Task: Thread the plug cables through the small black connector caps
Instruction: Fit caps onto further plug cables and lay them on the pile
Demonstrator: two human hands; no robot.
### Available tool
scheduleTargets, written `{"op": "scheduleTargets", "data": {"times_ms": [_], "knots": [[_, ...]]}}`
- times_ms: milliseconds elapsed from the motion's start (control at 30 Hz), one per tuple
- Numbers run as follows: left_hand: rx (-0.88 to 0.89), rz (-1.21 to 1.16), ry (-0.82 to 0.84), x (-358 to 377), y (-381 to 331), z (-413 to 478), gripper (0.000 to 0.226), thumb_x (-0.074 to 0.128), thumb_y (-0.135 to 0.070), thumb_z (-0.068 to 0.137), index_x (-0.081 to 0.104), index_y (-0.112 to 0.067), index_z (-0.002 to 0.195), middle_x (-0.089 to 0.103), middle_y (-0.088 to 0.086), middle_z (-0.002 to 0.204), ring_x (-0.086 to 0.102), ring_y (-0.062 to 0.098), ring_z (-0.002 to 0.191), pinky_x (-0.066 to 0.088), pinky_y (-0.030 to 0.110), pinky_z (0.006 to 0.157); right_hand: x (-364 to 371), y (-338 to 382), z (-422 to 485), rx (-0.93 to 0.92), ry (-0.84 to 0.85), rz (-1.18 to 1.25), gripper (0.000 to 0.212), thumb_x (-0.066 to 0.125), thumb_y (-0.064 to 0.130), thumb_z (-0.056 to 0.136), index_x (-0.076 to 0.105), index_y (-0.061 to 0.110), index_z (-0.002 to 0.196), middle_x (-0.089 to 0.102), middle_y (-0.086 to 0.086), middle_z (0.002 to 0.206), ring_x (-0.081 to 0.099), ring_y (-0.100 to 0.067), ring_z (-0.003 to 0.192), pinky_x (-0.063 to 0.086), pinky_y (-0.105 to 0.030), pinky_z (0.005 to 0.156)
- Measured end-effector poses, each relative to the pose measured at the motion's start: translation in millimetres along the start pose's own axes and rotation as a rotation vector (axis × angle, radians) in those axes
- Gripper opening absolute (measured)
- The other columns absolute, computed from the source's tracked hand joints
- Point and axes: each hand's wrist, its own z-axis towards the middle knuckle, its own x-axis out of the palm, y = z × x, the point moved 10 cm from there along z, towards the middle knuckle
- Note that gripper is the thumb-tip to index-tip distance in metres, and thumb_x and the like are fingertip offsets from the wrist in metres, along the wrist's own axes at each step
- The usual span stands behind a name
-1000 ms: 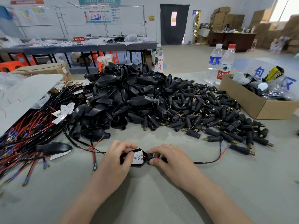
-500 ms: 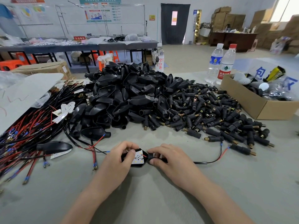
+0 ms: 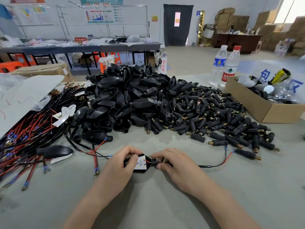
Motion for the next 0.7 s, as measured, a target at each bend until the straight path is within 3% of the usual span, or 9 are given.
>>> {"op": "scheduleTargets", "data": {"times_ms": [200,300,500,600,700], "knots": [[-0.014,0.019,-0.023,3.6,3.9,0.9,0.03,0.054,-0.008,0.097,0.064,-0.036,0.095,0.07,-0.013,0.098,0.061,0.001,0.101,0.043,0.009,0.082,-0.7,-6.7,-0.7,0.039,-0.03,0.068,0.029,0.065,0.026,0.096,0.061,0.042,0.119,0.06,0.027,0.092,0.046,0.007,0.1,0.035,-0.009,0.083],[-0.02,-0.003,0.005,4.3,4.4,1.8,0.027,0.054,-0.009,0.099,0.065,-0.034,0.097,0.07,-0.012,0.096,0.063,0.002,0.098,0.045,0.013,0.082,-0.5,-8.0,-0.5,0.047,-0.029,0.074,0.03,0.064,0.026,0.096,0.059,0.044,0.12,0.06,0.027,0.093,0.047,0.006,0.098,0.036,-0.011,0.082],[-0.036,-0.075,0.184,3.2,5.2,-0.6,0.029,0.055,-0.006,0.1,0.067,-0.032,0.108,0.071,-0.022,0.105,0.065,-0.004,0.1,0.044,0.006,0.085,-2.5,-9.5,-1.4,0.049,-0.038,0.08,0.028,0.065,0.025,0.095,0.063,0.04,0.118,0.06,0.026,0.096,0.049,0.002,0.101,0.036,-0.009,0.083],[-0.038,-0.081,0.202,1.6,5.5,-0.7,0.03,0.055,-0.006,0.1,0.068,-0.03,0.112,0.073,-0.016,0.106,0.067,0.001,0.1,0.046,0.01,0.087,-2.9,-7.9,-0.9,0.036,-0.027,0.065,0.026,0.064,0.026,0.096,0.065,0.038,0.118,0.059,0.025,0.093,0.048,0.004,0.099,0.035,-0.01,0.084],[0.006,-0.037,0.181,-0.1,2.0,0.2,0.031,0.053,-0.006,0.101,0.068,-0.031,0.112,0.07,-0.026,0.106,0.063,-0.005,0.104,0.042,0.005,0.087,-5.3,-7.4,0.0,0.029,-0.019,0.06,0.025,0.063,0.027,0.097,0.066,0.038,0.118,0.057,0.026,0.092,0.047,0.006,0.099,0.033,-0.008,0.083]]}}
